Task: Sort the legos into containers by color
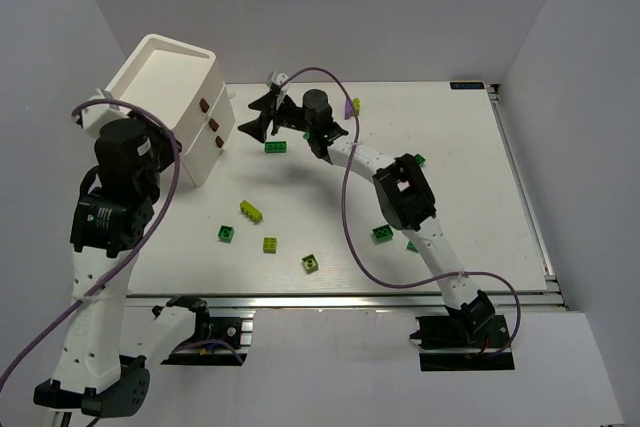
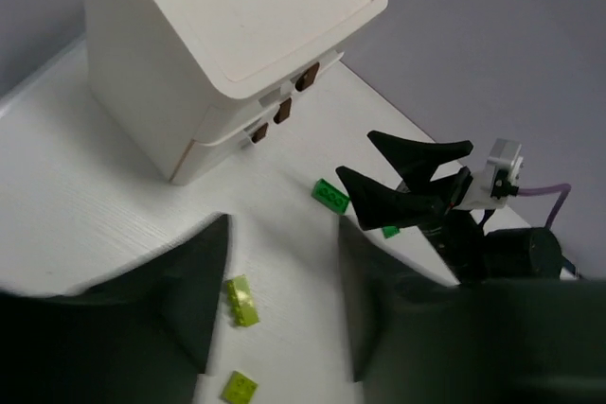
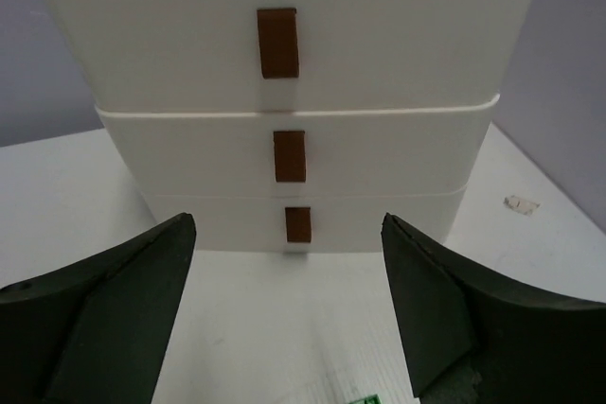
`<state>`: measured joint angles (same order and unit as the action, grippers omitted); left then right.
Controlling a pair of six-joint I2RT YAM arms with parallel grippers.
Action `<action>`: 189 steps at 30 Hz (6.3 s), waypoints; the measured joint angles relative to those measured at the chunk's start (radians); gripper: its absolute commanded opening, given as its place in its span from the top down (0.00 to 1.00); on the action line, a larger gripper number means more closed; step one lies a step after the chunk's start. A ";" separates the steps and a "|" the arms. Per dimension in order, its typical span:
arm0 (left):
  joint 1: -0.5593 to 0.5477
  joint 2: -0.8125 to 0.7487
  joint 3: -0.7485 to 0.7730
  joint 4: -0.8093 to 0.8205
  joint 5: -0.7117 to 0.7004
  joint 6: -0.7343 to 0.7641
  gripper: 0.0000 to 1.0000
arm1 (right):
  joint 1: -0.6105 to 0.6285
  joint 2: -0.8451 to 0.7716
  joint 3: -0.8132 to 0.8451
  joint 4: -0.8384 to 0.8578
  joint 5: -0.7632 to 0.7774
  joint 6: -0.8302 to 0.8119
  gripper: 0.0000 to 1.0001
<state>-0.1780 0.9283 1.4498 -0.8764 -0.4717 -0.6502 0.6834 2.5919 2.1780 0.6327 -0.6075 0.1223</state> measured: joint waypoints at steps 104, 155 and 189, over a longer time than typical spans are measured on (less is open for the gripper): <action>-0.136 1.275 0.631 0.047 -0.704 0.071 1.00 | -0.435 -0.916 -0.983 -0.406 0.193 -0.107 0.11; -0.425 0.574 -0.341 0.111 0.076 0.051 0.14 | -0.375 -0.916 -0.983 -0.758 -0.224 -0.683 0.37; -0.460 0.781 -0.421 0.283 -0.137 -0.081 0.97 | -0.374 -0.936 -1.001 -0.872 -0.078 -0.659 0.37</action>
<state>-0.6376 1.7096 1.0290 -0.5938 -0.6086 -0.7315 0.3092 1.6558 1.1767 -0.2390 -0.6857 -0.5365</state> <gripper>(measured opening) 0.366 0.646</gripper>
